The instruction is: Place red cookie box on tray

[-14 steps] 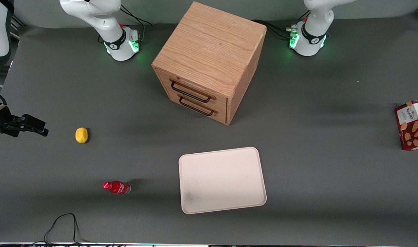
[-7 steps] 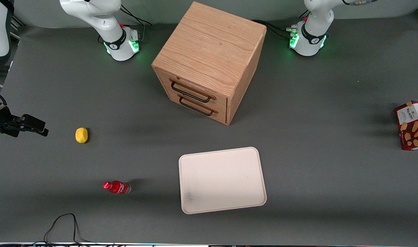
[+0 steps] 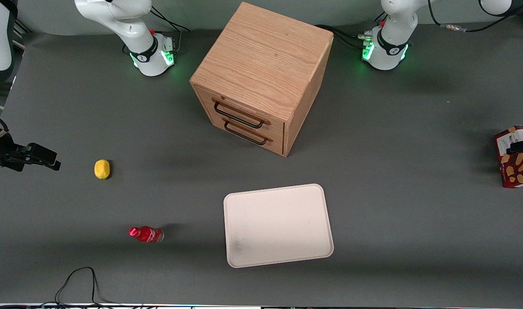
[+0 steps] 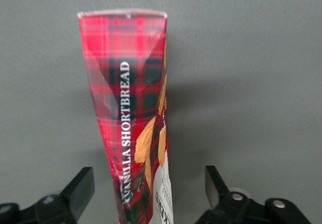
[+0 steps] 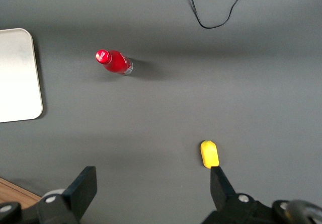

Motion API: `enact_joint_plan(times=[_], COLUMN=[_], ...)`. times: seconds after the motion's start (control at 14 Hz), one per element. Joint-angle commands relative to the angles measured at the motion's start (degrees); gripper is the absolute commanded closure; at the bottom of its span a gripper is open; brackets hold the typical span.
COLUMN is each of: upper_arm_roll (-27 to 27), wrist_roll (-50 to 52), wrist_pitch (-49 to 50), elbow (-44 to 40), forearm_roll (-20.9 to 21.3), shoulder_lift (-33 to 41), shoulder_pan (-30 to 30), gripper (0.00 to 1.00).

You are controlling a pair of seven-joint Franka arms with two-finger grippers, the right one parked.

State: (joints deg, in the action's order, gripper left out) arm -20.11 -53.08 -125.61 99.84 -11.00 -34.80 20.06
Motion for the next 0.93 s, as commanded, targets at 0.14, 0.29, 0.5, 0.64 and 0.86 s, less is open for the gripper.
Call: enact_joint_plan(times=[0.14,0.29,0.5,0.64,0.86], upper_arm_roll=[-0.4,-0.4,-0.4,-0.2,-0.1], wrist_roll=[-1.6,-1.6,-1.5,-0.4,0.2], wrist_pitch=[1.2,0.5,0.5,0.9,4.6], elbow=[-1.2,-1.2,-1.6,-2.7,-4.8], forearm_roll=[-0.2,-0.1,1.8,2.2,2.4], shoulder_lift=[-0.1,-0.2,-0.3,-0.2,2.4], shoulder_pan=[-0.1,-0.1,-1.0,-1.3,-2.8], gripper=[1.00,1.00,1.00,1.00,1.00])
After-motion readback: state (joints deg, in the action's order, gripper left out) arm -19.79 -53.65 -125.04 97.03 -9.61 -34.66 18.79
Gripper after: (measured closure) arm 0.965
